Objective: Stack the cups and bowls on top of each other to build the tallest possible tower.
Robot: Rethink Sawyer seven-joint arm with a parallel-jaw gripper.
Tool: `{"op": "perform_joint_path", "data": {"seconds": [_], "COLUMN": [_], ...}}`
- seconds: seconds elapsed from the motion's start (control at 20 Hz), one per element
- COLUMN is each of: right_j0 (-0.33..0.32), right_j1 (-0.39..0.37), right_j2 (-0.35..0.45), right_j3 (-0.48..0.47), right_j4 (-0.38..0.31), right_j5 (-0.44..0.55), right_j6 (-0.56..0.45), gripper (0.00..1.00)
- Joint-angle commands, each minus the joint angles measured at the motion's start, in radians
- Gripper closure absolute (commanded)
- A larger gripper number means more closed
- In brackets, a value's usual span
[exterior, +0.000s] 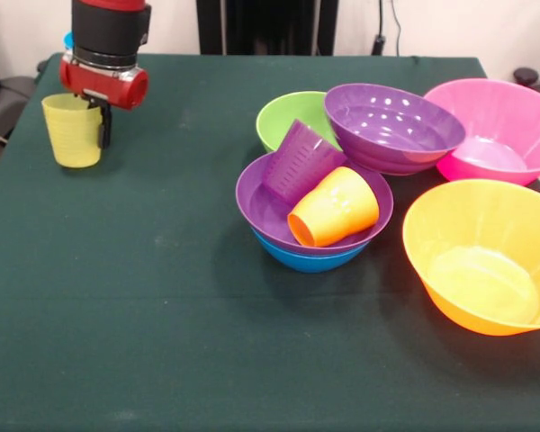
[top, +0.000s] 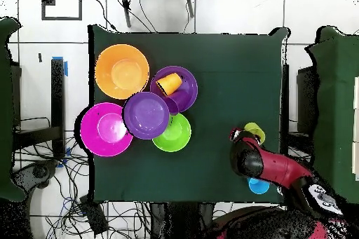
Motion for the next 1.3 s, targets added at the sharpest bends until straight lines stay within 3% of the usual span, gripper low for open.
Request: {"op": "perform_joint_path", "data": {"seconds": [0.05, 0.2, 0.3, 0.45, 0.55, 0.7, 0.8, 0.9, 1.05, 1.3], "right_j0": [0.046, 0.088, 0.076, 0.064, 0.101, 0.116, 0.066, 0.02, -0.068, -0.071], "right_j1": [0.02, 0.019, 0.008, -0.046, -0.083, -0.066, -0.07, -0.093, -0.109, -0.225], "right_j2": [0.101, 0.037, 0.045, 0.059, 0.02, 0.031, 0.111, 0.202, 0.33, 0.371], "right_j3": [-0.042, -0.074, -0.067, -0.035, -0.031, -0.095, -0.138, -0.154, -0.091, 0.036], "right_j4": [-0.045, -0.04, -0.046, -0.051, -0.049, -0.138, -0.197, -0.213, -0.142, -0.048], "right_j5": [0.03, 0.028, 0.022, 0.044, 0.029, -0.099, -0.02, 0.123, 0.233, 0.33], "right_j6": [0.05, 0.047, 0.046, 0.04, 0.047, 0.001, -0.066, -0.152, -0.116, -0.034], "gripper": [1.0, 1.0, 1.0, 1.0, 1.0, 1.0, 1.0, 1.0, 1.0, 1.0]}}
